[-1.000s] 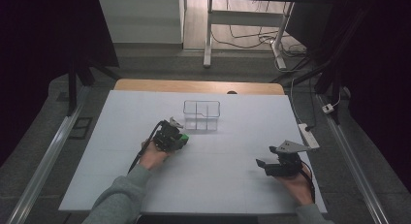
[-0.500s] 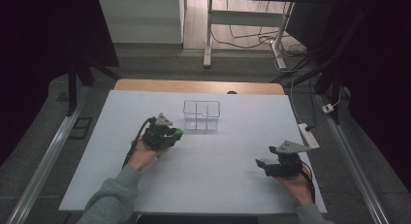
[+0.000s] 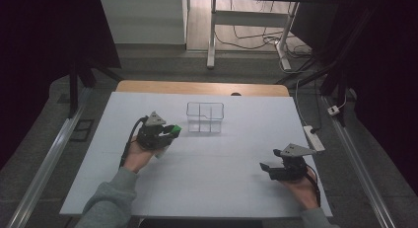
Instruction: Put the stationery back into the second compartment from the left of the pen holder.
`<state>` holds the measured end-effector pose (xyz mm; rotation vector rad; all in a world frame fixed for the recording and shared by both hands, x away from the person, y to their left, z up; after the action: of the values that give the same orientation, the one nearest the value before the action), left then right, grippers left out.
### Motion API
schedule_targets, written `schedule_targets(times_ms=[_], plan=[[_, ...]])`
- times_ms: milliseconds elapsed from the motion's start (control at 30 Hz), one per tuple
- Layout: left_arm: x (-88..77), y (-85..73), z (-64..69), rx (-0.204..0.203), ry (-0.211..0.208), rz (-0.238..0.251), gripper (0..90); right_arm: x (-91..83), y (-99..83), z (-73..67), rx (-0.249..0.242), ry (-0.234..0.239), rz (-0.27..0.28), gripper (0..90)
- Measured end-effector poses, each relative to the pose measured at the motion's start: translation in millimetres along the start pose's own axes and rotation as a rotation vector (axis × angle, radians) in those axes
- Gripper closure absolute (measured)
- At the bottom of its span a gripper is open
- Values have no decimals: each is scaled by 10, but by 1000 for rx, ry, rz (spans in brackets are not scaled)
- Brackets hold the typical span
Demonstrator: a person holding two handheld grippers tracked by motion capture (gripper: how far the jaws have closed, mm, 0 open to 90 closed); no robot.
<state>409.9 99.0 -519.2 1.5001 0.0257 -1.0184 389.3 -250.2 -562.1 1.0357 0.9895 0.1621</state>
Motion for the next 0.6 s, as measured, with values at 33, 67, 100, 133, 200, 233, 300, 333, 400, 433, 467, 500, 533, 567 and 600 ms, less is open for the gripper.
schedule_targets(times_ms=[33,67,100,133,200,233,300,333,400,433,467,500,533,567,600], plan=[[-14,8,-7,1,1,5,665,-1,3,0,2,-1,4,224],[-29,17,-11,-1,-2,12,665,-5,5,2,2,-3,5,225],[-41,24,-17,-1,-5,19,665,-9,9,1,2,-1,8,225],[-52,29,-21,-4,-8,26,665,-7,12,1,3,-2,13,225],[-71,40,-31,-5,-5,39,665,-5,11,0,3,0,16,225],[-82,48,-37,-3,-3,47,665,-3,10,-3,3,3,17,224],[-101,62,-45,-5,-7,60,665,-2,7,-6,2,5,15,224],[-107,64,-48,-4,-9,61,665,0,6,-8,2,7,15,224],[-121,71,-57,-3,-15,67,665,0,4,-9,3,7,16,224],[-130,75,-66,-2,-16,71,665,-3,1,-8,2,9,13,224],[-138,80,-70,-2,-19,75,665,-4,-2,-9,4,9,12,224],[-146,86,-76,1,-17,80,665,-5,-5,-8,5,8,11,224],[-161,98,-80,5,-16,91,665,-7,-9,-7,4,8,9,223],[-172,106,-83,6,-15,96,665,-8,-14,-5,3,7,6,224],[-184,118,-83,6,-18,104,665,-7,-15,-4,4,7,6,224]])
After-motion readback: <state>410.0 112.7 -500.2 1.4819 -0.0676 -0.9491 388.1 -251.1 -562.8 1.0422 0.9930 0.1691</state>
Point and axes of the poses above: each handheld gripper's, and its own axes: x roughly forward along the jaws, y roughly out of its top, z roughly to its right, the point moved 10 cm from there along x, roughly forward along the jaws, and after that the axes turned 6 degrees about -x, right-handed, at the moved point
